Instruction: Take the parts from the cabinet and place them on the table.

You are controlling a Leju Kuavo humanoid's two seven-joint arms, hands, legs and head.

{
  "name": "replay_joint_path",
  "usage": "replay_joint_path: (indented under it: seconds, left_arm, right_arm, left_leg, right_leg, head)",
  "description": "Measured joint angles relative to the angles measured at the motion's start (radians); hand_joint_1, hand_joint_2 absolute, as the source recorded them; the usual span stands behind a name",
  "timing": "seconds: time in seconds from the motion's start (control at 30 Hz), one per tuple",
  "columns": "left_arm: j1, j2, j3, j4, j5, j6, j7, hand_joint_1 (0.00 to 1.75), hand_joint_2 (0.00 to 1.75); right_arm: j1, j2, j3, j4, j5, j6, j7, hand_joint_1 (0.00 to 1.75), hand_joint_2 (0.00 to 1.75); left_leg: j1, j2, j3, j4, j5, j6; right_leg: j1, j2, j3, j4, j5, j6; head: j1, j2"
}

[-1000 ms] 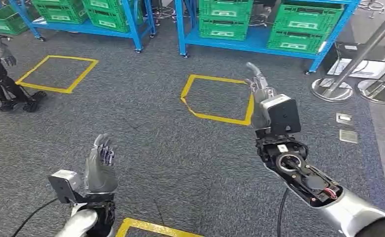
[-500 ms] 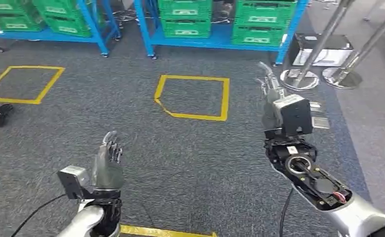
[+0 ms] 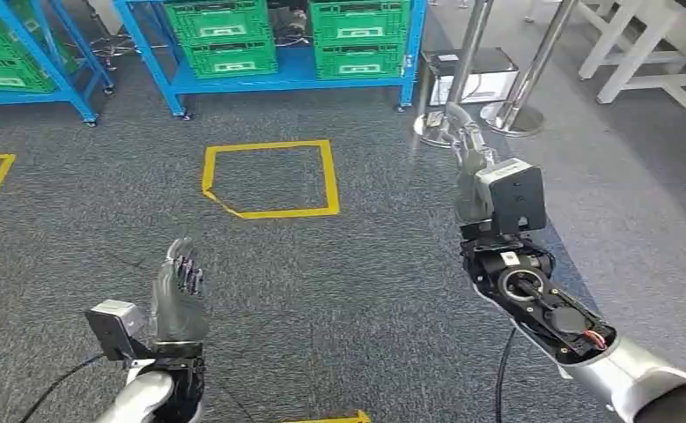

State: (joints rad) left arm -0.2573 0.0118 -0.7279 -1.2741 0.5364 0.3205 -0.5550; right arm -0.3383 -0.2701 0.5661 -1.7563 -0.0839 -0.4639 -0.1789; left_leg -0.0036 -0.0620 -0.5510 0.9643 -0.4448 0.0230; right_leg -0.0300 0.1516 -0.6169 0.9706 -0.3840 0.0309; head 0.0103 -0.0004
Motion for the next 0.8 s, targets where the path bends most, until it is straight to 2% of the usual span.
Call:
replay_joint_path:
  seconds: [0.03,0.07,0.1,0.13,0.17,0.2,0.23,0.27,0.3,0.33,0.37,0.4,0.43,0.5,0.53,0.57,0.6,0.63,0.67,0.7,0.73,0.77,0.8]
  left_arm:
    - [-0.002,-0.002,0.000,0.000,0.002,0.003,0.000,0.00,0.00]
    - [-0.004,-0.005,0.000,0.000,0.003,0.005,0.000,0.00,0.00]
    - [-0.005,-0.006,0.000,0.000,0.005,0.005,-0.002,0.00,0.00]
    - [-0.006,-0.006,0.000,0.000,0.006,0.006,-0.002,0.00,0.00]
    - [-0.005,-0.005,0.000,0.000,0.010,0.010,-0.002,0.00,0.00]
    - [-0.002,-0.003,0.000,0.000,0.013,0.014,-0.002,0.00,0.00]
    - [-0.001,-0.003,0.000,0.000,0.015,0.015,-0.002,0.00,0.00]
    - [-0.001,-0.003,0.000,0.000,0.016,0.016,-0.002,0.00,0.00]
    - [-0.001,-0.003,-0.001,0.000,0.016,0.017,-0.002,0.00,0.00]
    - [-0.002,-0.004,0.000,0.000,0.016,0.017,-0.002,0.00,0.00]
    - [-0.003,-0.005,-0.001,0.000,0.016,0.017,-0.002,0.00,0.00]
    - [-0.004,-0.005,-0.001,0.000,0.016,0.017,-0.002,0.00,0.00]
    - [-0.005,-0.005,-0.001,0.000,0.016,0.016,-0.002,0.00,0.00]
    - [-0.005,-0.006,-0.001,0.000,0.017,0.016,-0.005,0.00,0.00]
    - [-0.005,-0.006,-0.001,0.000,0.017,0.014,-0.005,0.00,0.00]
    - [-0.006,-0.006,-0.001,0.000,0.017,0.014,-0.006,0.00,0.00]
    - [-0.007,-0.007,-0.001,0.000,0.017,0.013,-0.006,0.00,0.00]
    - [-0.007,-0.007,-0.001,0.000,0.016,0.013,-0.008,0.00,0.00]
    - [-0.005,-0.006,-0.001,0.000,0.016,0.013,-0.008,0.00,0.00]
    - [-0.004,-0.004,-0.001,0.000,0.016,0.013,-0.008,0.00,0.00]
    - [-0.001,-0.003,-0.001,0.000,0.016,0.013,-0.008,0.00,0.00]
    - [0.001,-0.003,-0.001,0.000,0.016,0.013,-0.008,0.00,0.00]
    - [0.000,-0.003,-0.001,0.000,0.016,0.012,-0.008,0.00,0.00]
  right_arm:
    - [0.000,-0.001,0.000,0.000,-0.003,0.000,-0.002,0.00,0.00]
    - [0.002,-0.004,0.000,0.000,-0.006,0.000,-0.003,0.00,0.00]
    - [-0.001,-0.008,0.000,0.000,-0.007,0.000,-0.004,0.00,0.00]
    - [-0.005,-0.010,0.000,0.000,-0.010,0.000,-0.005,0.00,0.00]
    - [-0.005,-0.011,0.000,0.001,-0.010,0.000,-0.006,0.00,0.00]
    - [-0.003,-0.011,0.001,0.002,-0.011,0.001,-0.008,0.00,0.00]
    - [-0.002,-0.011,0.002,0.003,-0.012,0.002,-0.009,0.00,0.00]
    - [0.000,-0.011,0.001,0.005,-0.013,0.002,-0.010,0.00,0.00]
    - [0.000,-0.012,0.001,0.005,-0.013,0.002,-0.011,0.00,0.00]
    - [-0.001,-0.012,0.001,0.005,-0.013,0.002,-0.013,0.00,0.00]
    - [-0.001,-0.013,0.001,0.005,-0.013,0.002,-0.013,0.00,0.00]
    - [-0.002,-0.014,0.001,0.005,-0.012,0.002,-0.014,0.00,0.00]
    - [0.000,-0.014,0.000,0.004,-0.011,0.002,-0.014,0.00,0.00]
    - [0.002,-0.016,0.000,0.004,-0.010,0.000,-0.013,0.00,0.00]
    - [0.002,-0.016,0.000,0.004,-0.009,0.000,-0.013,0.00,0.00]
    - [0.002,-0.017,0.000,0.003,-0.008,-0.001,-0.013,0.00,0.00]
    - [0.001,-0.017,0.000,0.001,-0.008,-0.001,-0.013,0.00,0.00]
    - [0.001,-0.017,0.000,0.001,-0.008,-0.001,-0.011,0.00,0.00]
    - [0.001,-0.017,0.000,0.001,-0.008,-0.002,-0.011,0.00,0.00]
    - [0.002,-0.017,0.001,0.001,-0.008,-0.003,-0.010,0.00,0.00]
    - [0.004,-0.017,0.001,0.001,-0.008,-0.004,-0.009,0.00,0.00]
    - [0.006,-0.017,0.001,0.001,-0.008,-0.005,-0.009,0.00,0.00]
    - [0.007,-0.017,0.001,0.001,-0.008,-0.006,-0.008,0.00,0.00]
  left_leg:
    - [0.001,0.014,0.004,-0.011,0.006,0.003]
    - [0.015,0.035,0.010,-0.028,0.016,0.002]
    - [0.012,0.042,0.013,-0.037,0.020,0.008]
    - [0.010,0.057,0.012,-0.039,0.022,0.014]
    - [0.009,0.071,0.011,-0.038,0.022,0.014]
    - [0.008,0.086,0.010,-0.038,0.022,0.014]
    - [0.008,0.101,0.008,-0.038,0.022,0.014]
    - [0.008,0.113,0.008,-0.037,0.021,0.013]
    - [0.009,0.126,0.008,-0.035,0.020,0.010]
    - [0.009,0.139,0.009,-0.031,0.016,0.006]
    - [0.010,0.149,0.009,-0.024,0.011,-0.001]
    - [0.003,0.157,0.007,-0.019,0.006,-0.008]
    - [-0.001,0.163,0.004,-0.012,0.004,-0.011]
    - [-0.002,0.181,0.008,-0.015,0.006,-0.017]
    - [0.000,0.192,0.010,-0.016,0.005,-0.022]
    - [0.003,0.181,0.007,-0.011,-0.003,-0.031]
    - [0.009,0.125,0.000,0.017,-0.028,-0.037]
    - [0.010,0.089,-0.030,0.086,-0.071,-0.039]
    - [0.010,0.074,-0.071,0.175,-0.114,-0.042]
    - [0.010,0.069,-0.116,0.265,-0.149,-0.043]
    - [0.010,0.068,-0.148,0.325,-0.162,-0.042]
    - [0.010,0.068,-0.151,0.325,-0.147,-0.038]
    - [0.010,0.068,-0.130,0.277,-0.112,-0.033]
  right_leg:
    - [0.003,0.016,-0.003,-0.005,0.005,0.009]
    - [0.000,-0.005,-0.005,0.002,0.001,0.008]
    - [0.014,-0.072,-0.021,0.037,-0.031,0.009]
    - [0.013,-0.110,-0.055,0.110,-0.076,0.013]
    - [0.011,-0.129,-0.092,0.198,-0.119,0.016]
    - [0.010,-0.137,-0.123,0.273,-0.148,0.019]
    - [0.009,-0.142,-0.140,0.316,-0.157,0.023]
    - [0.007,-0.145,-0.130,0.305,-0.143,0.026]
    - [0.004,-0.149,-0.095,0.246,-0.110,0.027]
    - [0.003,-0.159,-0.040,0.150,-0.068,0.028]
    - [0.002,-0.187,0.017,0.049,-0.030,0.028]
    - [0.014,-0.227,0.040,0.002,-0.047,0.025]
    - [0.011,-0.206,0.037,0.000,-0.037,0.012]
    - [0.015,-0.183,0.030,0.003,-0.036,0.001]
    - [0.015,-0.170,0.028,0.002,-0.034,-0.005]
    - [0.008,-0.160,0.033,-0.002,-0.029,-0.013]
    - [0.007,-0.151,0.030,-0.002,-0.027,-0.016]
    - [0.005,-0.144,0.028,-0.002,-0.024,-0.021]
    - [0.005,-0.134,0.024,-0.002,-0.023,-0.023]
    - [0.006,-0.121,0.020,-0.002,-0.021,-0.025]
    - [0.008,-0.109,0.017,-0.002,-0.019,-0.028]
    - [0.009,-0.106,0.017,-0.002,-0.019,-0.028]
    - [0.011,-0.094,0.017,-0.002,-0.018,-0.028]
  head:
    - [-0.002,0.000]
    - [0.000,0.000]
    - [0.008,0.000]
    - [0.021,0.000]
    - [0.028,0.000]
    - [0.030,0.000]
    - [0.031,0.000]
    - [0.034,0.000]
    - [0.040,0.000]
    - [0.044,0.000]
    - [0.048,0.000]
    - [0.054,0.000]
    - [0.054,0.000]
    - [0.039,0.000]
    - [0.037,0.000]
    - [0.038,0.000]
    - [0.033,0.000]
    - [0.024,0.000]
    - [0.016,0.000]
    - [0.009,0.000]
    - [0.005,0.000]
    - [0.002,0.000]
    - [0.000,0.000]
